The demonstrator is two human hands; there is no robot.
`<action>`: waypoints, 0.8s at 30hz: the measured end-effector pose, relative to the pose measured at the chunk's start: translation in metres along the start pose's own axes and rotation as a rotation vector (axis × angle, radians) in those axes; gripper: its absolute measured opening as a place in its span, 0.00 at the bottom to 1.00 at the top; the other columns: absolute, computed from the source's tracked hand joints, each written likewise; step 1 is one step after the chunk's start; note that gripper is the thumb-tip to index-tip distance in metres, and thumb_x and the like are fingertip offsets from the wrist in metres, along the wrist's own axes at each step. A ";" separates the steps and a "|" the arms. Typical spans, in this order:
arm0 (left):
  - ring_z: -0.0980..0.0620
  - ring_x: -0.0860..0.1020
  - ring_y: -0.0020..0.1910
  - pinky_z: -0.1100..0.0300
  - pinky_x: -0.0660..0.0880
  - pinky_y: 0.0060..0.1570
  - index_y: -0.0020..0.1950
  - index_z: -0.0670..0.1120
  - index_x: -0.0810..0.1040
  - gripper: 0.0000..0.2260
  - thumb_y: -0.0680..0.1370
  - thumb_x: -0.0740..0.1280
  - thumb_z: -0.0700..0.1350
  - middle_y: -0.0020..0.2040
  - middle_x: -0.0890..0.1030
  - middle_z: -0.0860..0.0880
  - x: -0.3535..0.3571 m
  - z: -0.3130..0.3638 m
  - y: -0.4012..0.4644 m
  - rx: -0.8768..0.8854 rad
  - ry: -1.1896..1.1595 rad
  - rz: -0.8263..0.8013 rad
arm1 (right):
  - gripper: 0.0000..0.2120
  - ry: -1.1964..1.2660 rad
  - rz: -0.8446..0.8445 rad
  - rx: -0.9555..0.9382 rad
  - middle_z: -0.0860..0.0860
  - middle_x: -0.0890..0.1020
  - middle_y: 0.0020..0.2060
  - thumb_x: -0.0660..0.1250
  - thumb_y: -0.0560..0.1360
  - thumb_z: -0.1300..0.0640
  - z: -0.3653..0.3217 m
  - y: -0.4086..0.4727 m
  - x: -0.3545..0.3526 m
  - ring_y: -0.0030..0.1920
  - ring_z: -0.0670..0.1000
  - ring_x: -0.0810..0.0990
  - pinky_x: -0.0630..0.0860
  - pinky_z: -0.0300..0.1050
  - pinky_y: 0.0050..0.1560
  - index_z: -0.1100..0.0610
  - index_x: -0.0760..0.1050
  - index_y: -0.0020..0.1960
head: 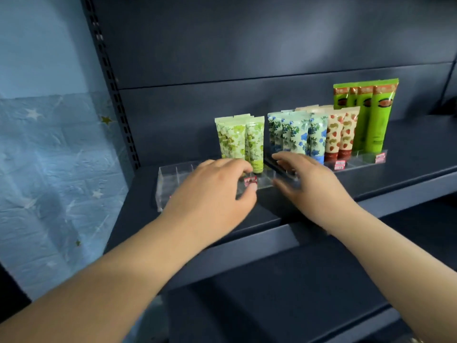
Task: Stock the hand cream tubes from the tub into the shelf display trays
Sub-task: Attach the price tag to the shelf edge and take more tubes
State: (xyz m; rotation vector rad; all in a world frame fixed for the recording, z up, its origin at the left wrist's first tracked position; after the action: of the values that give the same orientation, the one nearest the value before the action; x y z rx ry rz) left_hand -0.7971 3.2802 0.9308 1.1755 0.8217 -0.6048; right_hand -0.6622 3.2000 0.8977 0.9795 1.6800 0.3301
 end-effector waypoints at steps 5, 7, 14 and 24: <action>0.52 0.75 0.51 0.62 0.63 0.52 0.53 0.48 0.78 0.13 0.74 0.60 0.50 0.48 0.81 0.52 0.019 0.033 -0.024 0.173 -0.113 0.062 | 0.14 -0.120 0.180 -0.120 0.56 0.83 0.47 0.63 0.71 0.54 -0.001 -0.050 -0.016 0.49 0.52 0.77 0.70 0.39 0.48 0.62 0.79 0.51; 0.54 0.73 0.47 0.59 0.67 0.49 0.50 0.47 0.78 0.12 0.73 0.59 0.49 0.44 0.81 0.52 0.030 0.044 -0.035 0.263 -0.182 0.119 | 0.14 -0.131 0.231 -0.151 0.57 0.83 0.44 0.60 0.72 0.55 -0.003 -0.073 -0.022 0.47 0.49 0.73 0.68 0.38 0.49 0.63 0.80 0.48; 0.47 0.76 0.50 0.56 0.71 0.50 0.49 0.42 0.79 0.11 0.74 0.61 0.46 0.44 0.81 0.48 0.110 0.091 -0.065 0.502 -0.252 0.042 | 0.11 -0.152 0.103 0.067 0.58 0.81 0.45 0.61 0.73 0.57 0.062 -0.172 -0.026 0.48 0.52 0.77 0.70 0.37 0.51 0.59 0.76 0.52; 0.52 0.71 0.49 0.58 0.67 0.50 0.47 0.43 0.79 0.13 0.73 0.59 0.47 0.42 0.82 0.48 0.286 0.184 -0.111 0.532 -0.362 -0.409 | 0.09 -0.224 0.003 0.637 0.59 0.83 0.42 0.66 0.69 0.63 0.194 -0.348 -0.044 0.41 0.60 0.83 0.78 0.49 0.44 0.63 0.80 0.49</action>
State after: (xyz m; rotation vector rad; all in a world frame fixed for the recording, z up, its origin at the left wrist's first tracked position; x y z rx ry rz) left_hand -0.6750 3.0736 0.6657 1.3224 0.6034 -1.3941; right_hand -0.6367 2.9020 0.6310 1.4208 1.5996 -0.3311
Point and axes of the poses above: each hand's wrist, its own y-axis towards the middle knuckle, its own x-axis out of the palm, z = x × y, the point moved 4 cm from there along y, towards the middle knuckle
